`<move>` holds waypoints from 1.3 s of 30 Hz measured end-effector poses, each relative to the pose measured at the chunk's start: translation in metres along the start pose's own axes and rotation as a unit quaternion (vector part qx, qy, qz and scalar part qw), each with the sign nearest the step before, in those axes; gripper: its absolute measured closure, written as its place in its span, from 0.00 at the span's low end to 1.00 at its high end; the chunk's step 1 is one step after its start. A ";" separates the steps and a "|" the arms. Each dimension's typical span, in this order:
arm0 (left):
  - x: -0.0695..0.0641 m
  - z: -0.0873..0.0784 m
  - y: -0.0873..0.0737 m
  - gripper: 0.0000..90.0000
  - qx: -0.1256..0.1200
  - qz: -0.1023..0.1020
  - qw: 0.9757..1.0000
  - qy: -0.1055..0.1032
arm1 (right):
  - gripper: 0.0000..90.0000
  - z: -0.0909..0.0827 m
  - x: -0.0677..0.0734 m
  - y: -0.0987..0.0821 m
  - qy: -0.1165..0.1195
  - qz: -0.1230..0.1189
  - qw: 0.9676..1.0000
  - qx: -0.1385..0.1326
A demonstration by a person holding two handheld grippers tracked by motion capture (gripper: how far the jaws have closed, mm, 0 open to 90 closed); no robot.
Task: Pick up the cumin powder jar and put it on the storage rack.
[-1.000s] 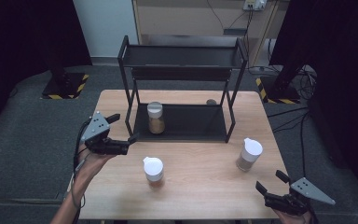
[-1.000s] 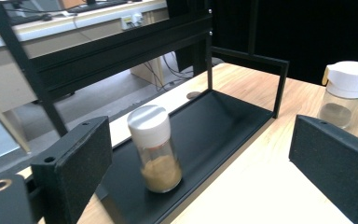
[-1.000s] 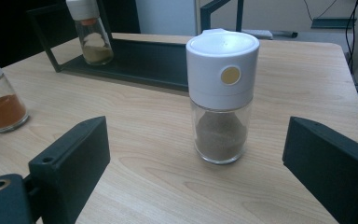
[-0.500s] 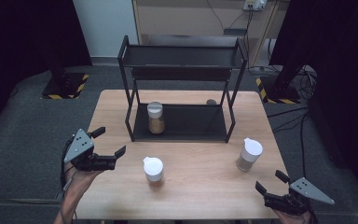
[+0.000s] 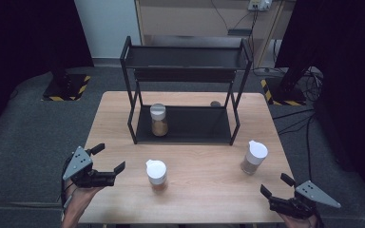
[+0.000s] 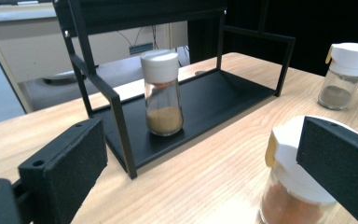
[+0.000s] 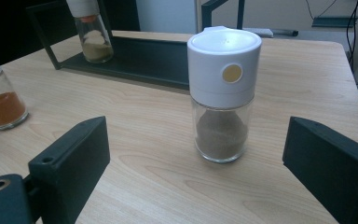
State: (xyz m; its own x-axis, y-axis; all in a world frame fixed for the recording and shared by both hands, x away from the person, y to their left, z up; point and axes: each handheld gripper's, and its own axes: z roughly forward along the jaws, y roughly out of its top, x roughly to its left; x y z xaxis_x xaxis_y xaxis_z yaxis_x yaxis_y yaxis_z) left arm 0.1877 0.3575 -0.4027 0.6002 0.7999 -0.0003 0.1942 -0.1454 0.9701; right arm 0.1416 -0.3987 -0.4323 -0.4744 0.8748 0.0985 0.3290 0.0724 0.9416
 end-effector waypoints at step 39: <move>-0.007 -0.006 -0.057 0.01 0.004 0.006 1.000 0.000 | 0.08 0.000 -0.001 0.000 0.003 0.001 1.000 -0.001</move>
State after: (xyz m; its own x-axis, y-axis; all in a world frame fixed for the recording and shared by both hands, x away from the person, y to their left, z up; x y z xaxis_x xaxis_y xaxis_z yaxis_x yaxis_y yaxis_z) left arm 0.1677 0.3643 -0.4566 0.6027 0.7979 0.0119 0.1935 -0.1607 0.9679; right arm 0.1423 -0.3995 -0.4329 -0.4791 0.8718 0.1017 0.3284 0.0707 0.9419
